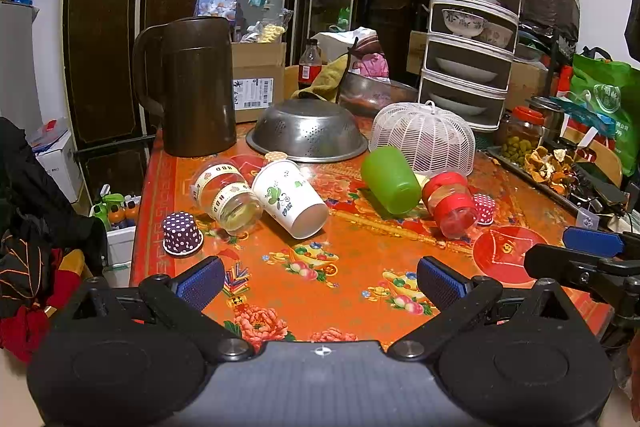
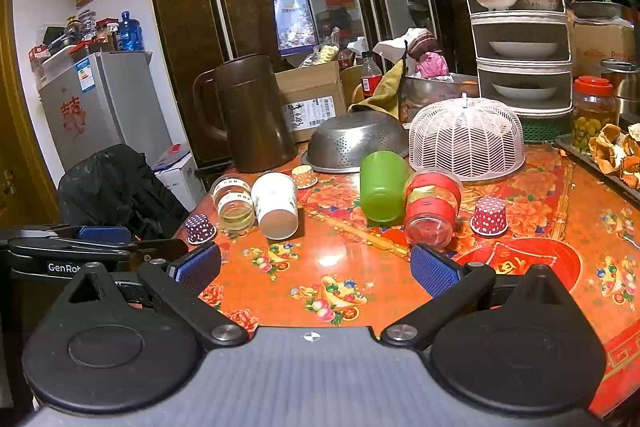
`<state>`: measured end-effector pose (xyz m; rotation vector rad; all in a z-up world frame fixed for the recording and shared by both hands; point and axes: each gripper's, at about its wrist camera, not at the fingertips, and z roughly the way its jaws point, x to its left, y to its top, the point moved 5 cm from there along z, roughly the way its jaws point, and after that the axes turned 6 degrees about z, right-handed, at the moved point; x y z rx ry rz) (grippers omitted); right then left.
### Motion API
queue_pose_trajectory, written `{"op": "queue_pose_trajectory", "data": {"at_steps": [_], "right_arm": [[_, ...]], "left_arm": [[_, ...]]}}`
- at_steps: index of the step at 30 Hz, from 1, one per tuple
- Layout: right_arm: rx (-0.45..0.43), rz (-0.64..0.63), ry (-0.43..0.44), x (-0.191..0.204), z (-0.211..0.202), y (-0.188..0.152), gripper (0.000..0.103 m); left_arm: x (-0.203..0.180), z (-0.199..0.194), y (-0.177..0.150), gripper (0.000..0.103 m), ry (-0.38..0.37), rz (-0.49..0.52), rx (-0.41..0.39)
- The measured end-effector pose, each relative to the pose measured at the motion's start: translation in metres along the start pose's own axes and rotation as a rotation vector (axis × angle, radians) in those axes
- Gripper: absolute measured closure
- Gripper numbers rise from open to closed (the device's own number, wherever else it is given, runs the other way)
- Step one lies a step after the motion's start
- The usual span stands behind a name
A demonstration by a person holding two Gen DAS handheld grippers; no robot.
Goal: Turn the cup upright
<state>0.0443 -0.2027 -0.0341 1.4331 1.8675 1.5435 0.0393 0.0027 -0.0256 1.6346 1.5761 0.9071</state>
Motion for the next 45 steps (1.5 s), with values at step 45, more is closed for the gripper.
{"op": "queue_pose_trajectory", "data": {"at_steps": [45], "right_arm": [[0.006, 0.002, -0.002, -0.0019, -0.0009, 0.0003, 0.001]], "left_arm": [[-0.0019, 0.0059, -0.0012, 0.000, 0.002, -0.009, 0.024]]}}
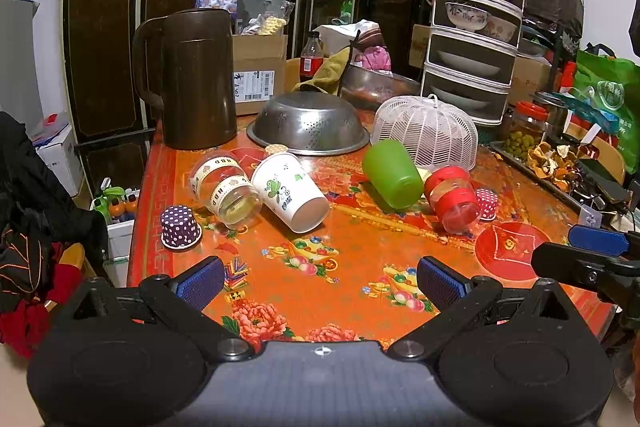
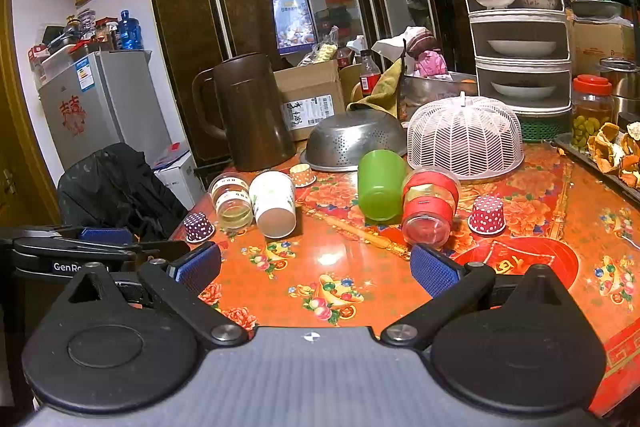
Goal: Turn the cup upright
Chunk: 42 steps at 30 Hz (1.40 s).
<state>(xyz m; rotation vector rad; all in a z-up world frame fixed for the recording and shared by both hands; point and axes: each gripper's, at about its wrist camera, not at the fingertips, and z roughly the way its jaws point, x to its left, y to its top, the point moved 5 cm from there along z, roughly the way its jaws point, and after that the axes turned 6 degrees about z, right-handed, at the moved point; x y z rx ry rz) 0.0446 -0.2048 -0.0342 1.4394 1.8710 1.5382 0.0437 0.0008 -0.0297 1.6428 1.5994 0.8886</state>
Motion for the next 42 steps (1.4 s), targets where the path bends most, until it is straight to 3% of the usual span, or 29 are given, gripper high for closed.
{"op": "queue_pose_trajectory", "data": {"at_steps": [18, 24, 28, 29, 34, 42], "right_arm": [[-0.010, 0.029, 0.017, -0.020, -0.003, -0.002, 0.001], [-0.031, 0.054, 0.024, -0.036, -0.011, -0.001, 0.001], [-0.041, 0.086, 0.035, -0.048, -0.018, -0.003, 0.001], [-0.043, 0.092, 0.037, -0.051, -0.019, -0.004, 0.001], [-0.051, 0.116, 0.039, -0.065, -0.028, -0.007, 0.001], [-0.068, 0.150, 0.037, -0.084, -0.036, -0.007, 0.001]], "left_arm": [[-0.007, 0.021, 0.014, 0.000, -0.001, -0.009, 0.060], [0.013, 0.073, 0.073, 0.000, -0.042, -0.128, 0.210], [0.019, 0.124, 0.094, 0.003, -0.035, -0.207, 0.332], [0.021, 0.136, 0.095, 0.008, -0.033, -0.236, 0.364], [0.028, 0.182, 0.082, 0.014, 0.027, -0.333, 0.479], [0.022, 0.214, 0.070, 0.017, 0.064, -0.375, 0.548]]}}
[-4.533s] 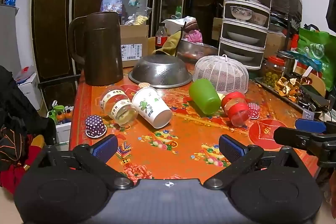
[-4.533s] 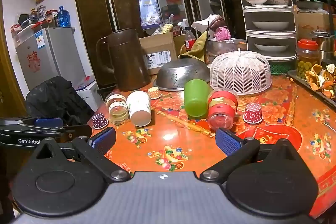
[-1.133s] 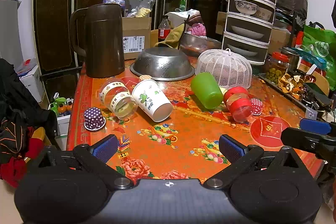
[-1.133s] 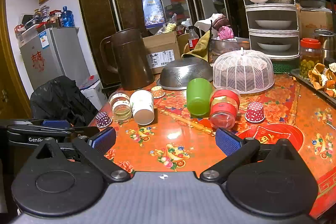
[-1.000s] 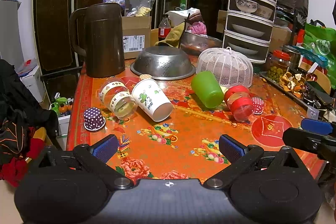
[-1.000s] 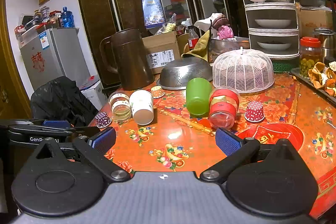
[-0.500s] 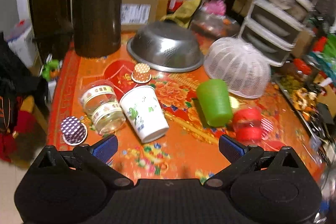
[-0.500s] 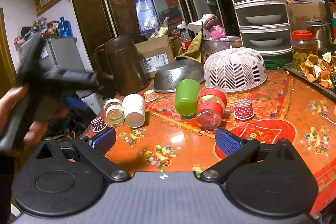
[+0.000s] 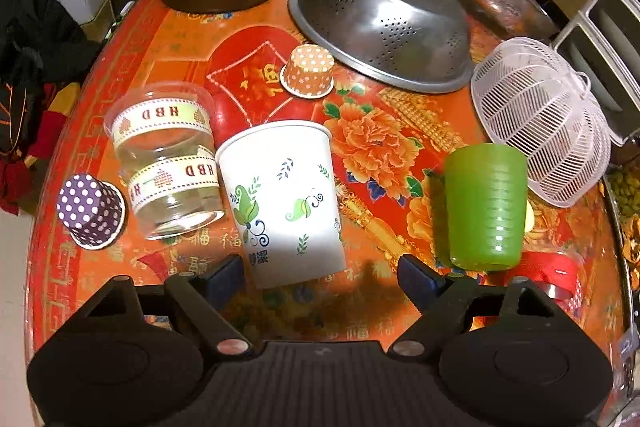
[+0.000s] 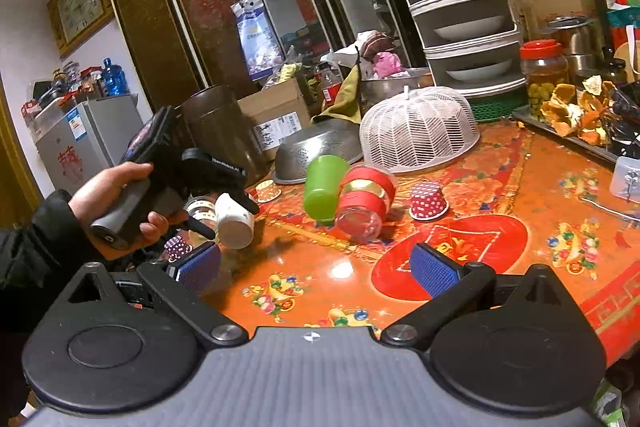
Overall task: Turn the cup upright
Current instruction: 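Reach the left tool to the white paper cup lying on its side and grasp it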
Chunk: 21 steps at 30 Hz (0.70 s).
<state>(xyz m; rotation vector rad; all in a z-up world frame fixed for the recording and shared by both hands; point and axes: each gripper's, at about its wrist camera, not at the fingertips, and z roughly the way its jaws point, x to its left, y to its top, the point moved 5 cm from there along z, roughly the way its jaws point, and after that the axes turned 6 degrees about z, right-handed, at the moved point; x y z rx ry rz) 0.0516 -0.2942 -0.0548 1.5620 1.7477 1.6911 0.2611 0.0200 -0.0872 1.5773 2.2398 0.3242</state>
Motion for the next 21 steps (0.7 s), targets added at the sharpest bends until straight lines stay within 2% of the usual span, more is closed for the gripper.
{"op": "queue_pose_trajectory", "data": {"at_steps": [12, 14, 21], "right_arm": [[0.002, 0.019, 0.005, -0.011, 0.002, -0.004, 0.001], [0.003, 0.020, 0.005, -0.011, 0.003, -0.004, 0.001], [0.008, 0.027, 0.005, -0.013, 0.005, -0.005, 0.001]], "left_arm": [[0.000, 0.019, 0.000, 0.031, 0.052, -0.002, 0.035], [-0.001, 0.020, -0.001, 0.046, 0.051, 0.003, 0.040], [-0.004, 0.019, -0.003, 0.046, 0.058, 0.033, 0.031]]}}
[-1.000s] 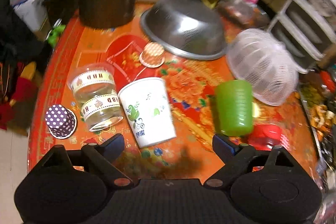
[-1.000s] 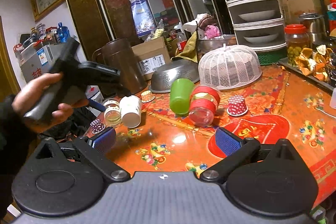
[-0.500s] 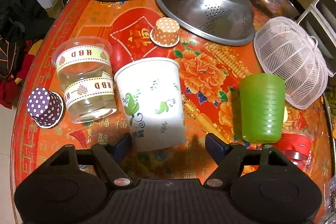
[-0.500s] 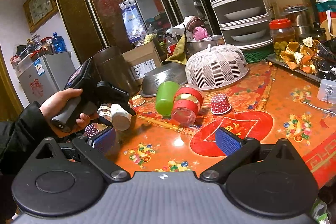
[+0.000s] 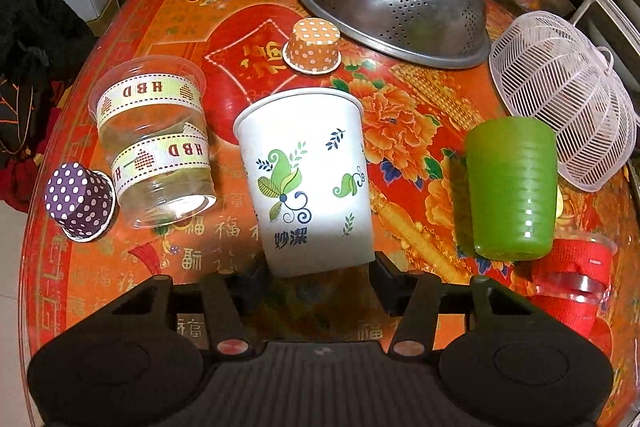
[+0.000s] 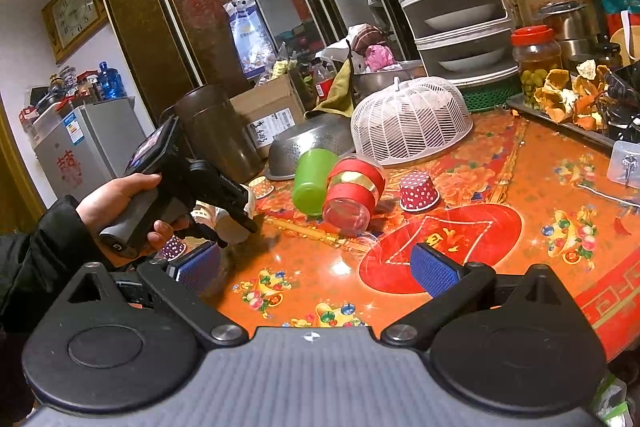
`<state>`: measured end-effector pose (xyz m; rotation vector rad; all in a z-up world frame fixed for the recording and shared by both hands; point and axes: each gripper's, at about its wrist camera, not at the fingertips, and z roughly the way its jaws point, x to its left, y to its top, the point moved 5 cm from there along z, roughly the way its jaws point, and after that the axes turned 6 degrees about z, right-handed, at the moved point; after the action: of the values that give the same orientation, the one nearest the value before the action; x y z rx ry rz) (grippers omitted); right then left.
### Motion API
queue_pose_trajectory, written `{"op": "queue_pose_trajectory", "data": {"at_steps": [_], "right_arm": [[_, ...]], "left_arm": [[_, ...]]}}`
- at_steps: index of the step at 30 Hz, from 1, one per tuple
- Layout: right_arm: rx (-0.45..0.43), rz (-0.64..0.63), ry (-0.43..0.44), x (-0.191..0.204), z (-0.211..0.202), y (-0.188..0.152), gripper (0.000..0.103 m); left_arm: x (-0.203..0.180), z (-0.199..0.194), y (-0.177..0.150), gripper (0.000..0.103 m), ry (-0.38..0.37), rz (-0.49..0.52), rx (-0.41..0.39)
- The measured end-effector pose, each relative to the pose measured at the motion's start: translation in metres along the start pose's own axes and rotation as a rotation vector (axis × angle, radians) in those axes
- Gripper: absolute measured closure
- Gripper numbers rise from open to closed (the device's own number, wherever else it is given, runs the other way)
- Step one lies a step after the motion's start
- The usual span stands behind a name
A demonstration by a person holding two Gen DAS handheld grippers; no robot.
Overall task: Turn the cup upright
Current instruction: 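Reach the left tool to the white paper cup lying on its side and grasp it, then hold the cup in the left tool while the right tool grasps the cup's body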
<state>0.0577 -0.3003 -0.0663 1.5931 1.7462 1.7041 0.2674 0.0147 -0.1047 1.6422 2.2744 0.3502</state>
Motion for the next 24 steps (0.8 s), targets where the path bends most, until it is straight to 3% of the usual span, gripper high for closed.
{"op": "queue_pose_trajectory", "data": {"at_steps": [11, 24], "right_arm": [[0.007, 0.001, 0.010, 0.003, 0.005, -0.001, 0.001], [0.018, 0.004, 0.023, 0.008, 0.006, -0.006, 0.001]], "left_arm": [[-0.006, -0.027, -0.023, 0.046, -0.040, 0.111, -0.049], [-0.010, -0.076, -0.099, 0.046, -0.087, 0.292, -0.113]]}}
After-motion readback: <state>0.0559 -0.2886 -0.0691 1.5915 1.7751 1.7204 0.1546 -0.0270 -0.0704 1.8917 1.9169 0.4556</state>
